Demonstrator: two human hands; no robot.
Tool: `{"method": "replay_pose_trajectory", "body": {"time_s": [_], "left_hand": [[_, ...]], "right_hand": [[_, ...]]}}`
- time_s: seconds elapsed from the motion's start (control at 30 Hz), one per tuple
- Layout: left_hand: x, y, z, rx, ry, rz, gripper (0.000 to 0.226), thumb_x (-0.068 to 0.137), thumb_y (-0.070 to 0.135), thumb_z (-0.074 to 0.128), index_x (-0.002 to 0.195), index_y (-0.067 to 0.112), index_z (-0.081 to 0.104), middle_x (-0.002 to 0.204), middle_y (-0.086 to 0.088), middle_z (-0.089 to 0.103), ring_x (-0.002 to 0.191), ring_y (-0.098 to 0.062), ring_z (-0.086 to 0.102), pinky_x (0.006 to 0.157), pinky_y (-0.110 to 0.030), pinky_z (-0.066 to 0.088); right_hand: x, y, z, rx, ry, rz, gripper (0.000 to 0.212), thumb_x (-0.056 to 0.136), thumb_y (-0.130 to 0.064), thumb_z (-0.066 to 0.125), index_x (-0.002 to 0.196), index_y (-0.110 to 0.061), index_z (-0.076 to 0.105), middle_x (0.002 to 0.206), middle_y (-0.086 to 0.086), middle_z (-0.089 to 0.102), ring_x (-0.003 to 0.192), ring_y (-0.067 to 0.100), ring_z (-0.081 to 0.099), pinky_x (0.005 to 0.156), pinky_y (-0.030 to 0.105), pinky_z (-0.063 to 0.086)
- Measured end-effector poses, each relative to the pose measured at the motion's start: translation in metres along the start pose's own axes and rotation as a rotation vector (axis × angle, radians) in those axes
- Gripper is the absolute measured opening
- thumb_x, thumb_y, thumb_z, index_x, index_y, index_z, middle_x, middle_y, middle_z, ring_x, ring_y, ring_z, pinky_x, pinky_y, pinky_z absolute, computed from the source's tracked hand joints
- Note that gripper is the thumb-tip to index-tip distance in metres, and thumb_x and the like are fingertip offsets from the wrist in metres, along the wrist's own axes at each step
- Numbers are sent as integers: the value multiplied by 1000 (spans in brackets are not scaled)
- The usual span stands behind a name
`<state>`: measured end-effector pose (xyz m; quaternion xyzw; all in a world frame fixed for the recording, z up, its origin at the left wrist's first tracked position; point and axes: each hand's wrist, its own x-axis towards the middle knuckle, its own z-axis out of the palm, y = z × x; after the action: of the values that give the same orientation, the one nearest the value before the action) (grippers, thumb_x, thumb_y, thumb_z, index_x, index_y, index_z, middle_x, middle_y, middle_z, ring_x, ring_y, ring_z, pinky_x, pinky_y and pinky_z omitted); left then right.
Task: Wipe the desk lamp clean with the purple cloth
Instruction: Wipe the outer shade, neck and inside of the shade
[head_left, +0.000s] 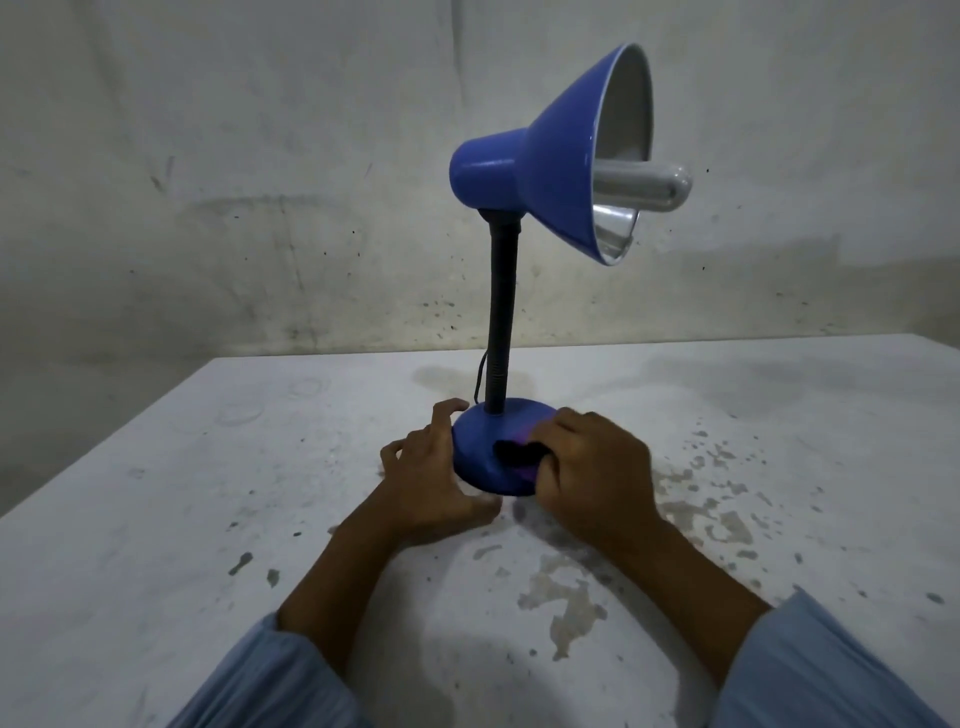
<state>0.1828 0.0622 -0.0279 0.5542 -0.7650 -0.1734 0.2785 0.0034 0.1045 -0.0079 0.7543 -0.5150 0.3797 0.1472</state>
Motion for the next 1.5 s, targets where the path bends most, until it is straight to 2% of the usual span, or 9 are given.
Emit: {"method": "replay_pose_trajectory", "body": {"time_s": [0.1, 0.27, 0.4, 0.67, 0.93, 1.1, 1.23, 1.37, 1.5], "left_hand": [[-1, -5, -5, -7, -29, 25, 99, 51, 56, 67, 131, 38, 13, 132, 3, 48, 122, -20, 42, 105, -39, 18], [4, -14, -7, 55, -46, -7, 95, 61, 50, 73, 133, 42, 11, 145, 2, 30, 130, -22, 31, 109, -42, 20], [5, -15, -4, -14, 12, -20, 94, 59, 62, 68, 130, 44, 9, 139, 4, 41, 123, -20, 39, 107, -42, 22], [4, -11, 1, 45, 94, 4, 104, 49, 78, 63, 131, 40, 11, 134, 5, 46, 119, -19, 45, 105, -40, 25], [6, -7, 8, 144, 158, -21, 103, 53, 79, 63, 132, 35, 12, 132, 6, 50, 120, -20, 47, 107, -42, 24], [7, -5, 8, 137, 148, -51, 103, 54, 77, 64, 131, 35, 11, 133, 4, 50, 121, -21, 48, 110, -45, 25], [5, -4, 6, 179, 145, -2, 108, 49, 84, 57, 133, 36, 10, 130, 6, 53, 124, -17, 46, 112, -49, 12], [1, -7, -1, 22, 110, 19, 116, 40, 84, 60, 134, 47, 4, 139, 7, 45, 131, -14, 37, 113, -49, 4], [1, -10, -4, 3, 29, 56, 124, 34, 85, 63, 133, 57, -7, 148, 6, 30, 135, -19, 30, 112, -49, 11]], "right_hand": [[-3, -19, 2, 93, -50, -154, 24, 73, -14, 46, 72, -13, 69, 64, 2, 62, 54, 20, 53, 46, 31, 46], [3, 3, 0, 20, 115, -13, 25, 71, -2, 59, 92, -8, 70, 88, 10, 68, 76, 25, 62, 57, 33, 53], [3, 15, 13, 8, -166, 11, 39, 82, -8, 56, 117, -21, 64, 121, 2, 62, 108, 24, 54, 85, 33, 45], [51, 41, 36, -68, -403, 213, 48, 80, -19, 65, 126, -31, 56, 127, -1, 58, 111, 27, 51, 88, 38, 46], [74, 36, 47, -179, -538, 92, 54, 79, -17, 62, 128, -35, 50, 125, 4, 57, 106, 30, 52, 86, 41, 46], [59, 30, 32, -278, -491, 80, 44, 83, -24, 58, 126, -33, 52, 116, 2, 60, 103, 26, 53, 82, 37, 43], [49, 5, 17, -205, -517, 52, 43, 87, -21, 57, 127, -37, 53, 119, 1, 60, 105, 24, 53, 86, 38, 42], [33, -31, 4, 26, -497, -109, 38, 86, -20, 60, 122, -35, 59, 126, -4, 58, 115, 23, 48, 95, 40, 38], [18, -43, 1, -127, -529, -157, 26, 91, -26, 53, 112, -21, 66, 117, -1, 61, 110, 20, 48, 93, 41, 32]]}}
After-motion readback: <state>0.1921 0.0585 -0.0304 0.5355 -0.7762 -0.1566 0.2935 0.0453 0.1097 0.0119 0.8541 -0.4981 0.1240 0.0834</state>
